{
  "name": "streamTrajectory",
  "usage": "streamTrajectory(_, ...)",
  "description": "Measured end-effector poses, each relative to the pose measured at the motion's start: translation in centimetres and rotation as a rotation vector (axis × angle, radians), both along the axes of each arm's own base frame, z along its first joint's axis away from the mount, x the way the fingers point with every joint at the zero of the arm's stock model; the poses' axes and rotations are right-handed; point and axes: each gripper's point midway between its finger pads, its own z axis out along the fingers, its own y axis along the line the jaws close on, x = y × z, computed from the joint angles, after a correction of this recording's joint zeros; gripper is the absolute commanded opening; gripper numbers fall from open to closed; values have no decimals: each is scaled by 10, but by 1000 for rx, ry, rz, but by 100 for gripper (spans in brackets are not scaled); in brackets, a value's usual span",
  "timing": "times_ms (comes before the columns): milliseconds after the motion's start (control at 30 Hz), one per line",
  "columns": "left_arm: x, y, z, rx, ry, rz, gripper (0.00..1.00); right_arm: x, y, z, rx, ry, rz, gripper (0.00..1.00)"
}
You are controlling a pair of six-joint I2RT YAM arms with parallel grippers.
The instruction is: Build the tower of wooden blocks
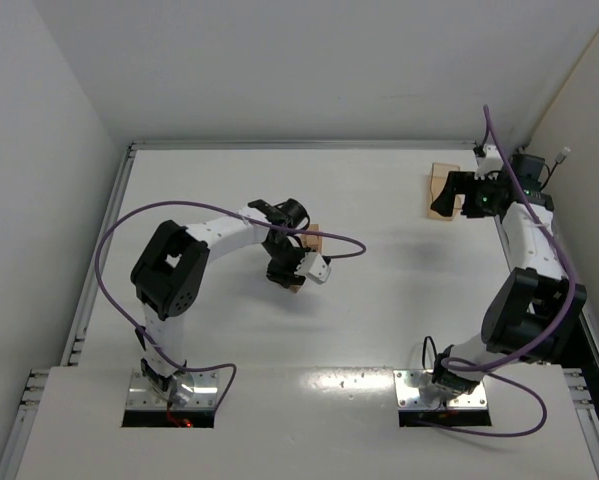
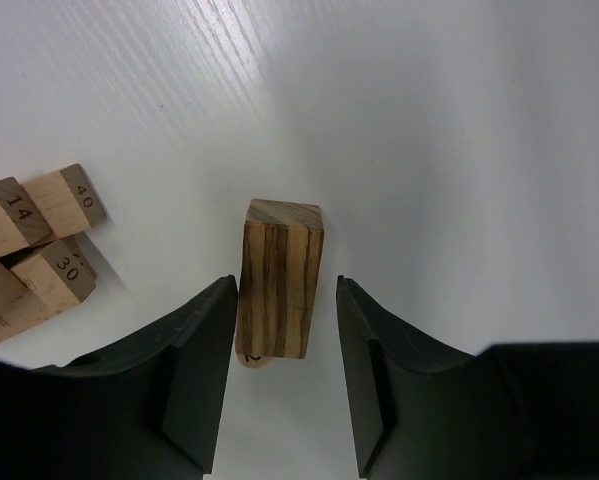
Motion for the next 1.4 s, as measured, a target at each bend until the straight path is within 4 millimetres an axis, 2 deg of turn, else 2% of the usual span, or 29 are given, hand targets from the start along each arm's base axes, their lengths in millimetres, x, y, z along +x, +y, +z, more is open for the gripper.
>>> streamTrajectory(133,0,0,0,-2,-1,-2,36,0,1,0,6,2,0,94)
streamTrajectory(333,1,1,-1,-1,0,1,36,0,1,-4,13,13,-2,94)
streamTrajectory(467,1,2,-4,5,7,1,42,1,1,-6,16,19,-2,94)
streamTrajectory(633,1,2,-5,7,7,0,42,2,0,-6,17,18,-4,94)
streamTrajectory(767,1,3,-8,13,13,1,26,3,0,-7,18,21,-4,94)
streamTrajectory(967,1,3,-8,12,13,1,25,3,0,-7,19,20,-4,94)
streamTrajectory(1100,1,2,-8,12,15,9,0,3,-2,-7,19,19,-9,94)
streamTrajectory(1300,5,-2,-3,13,36,97,0,3,-4,-7,27,20,-21,91)
streamTrajectory(1400,14,-11,11,-1,59,223,0,4,-3,-5,38,19,-33,84)
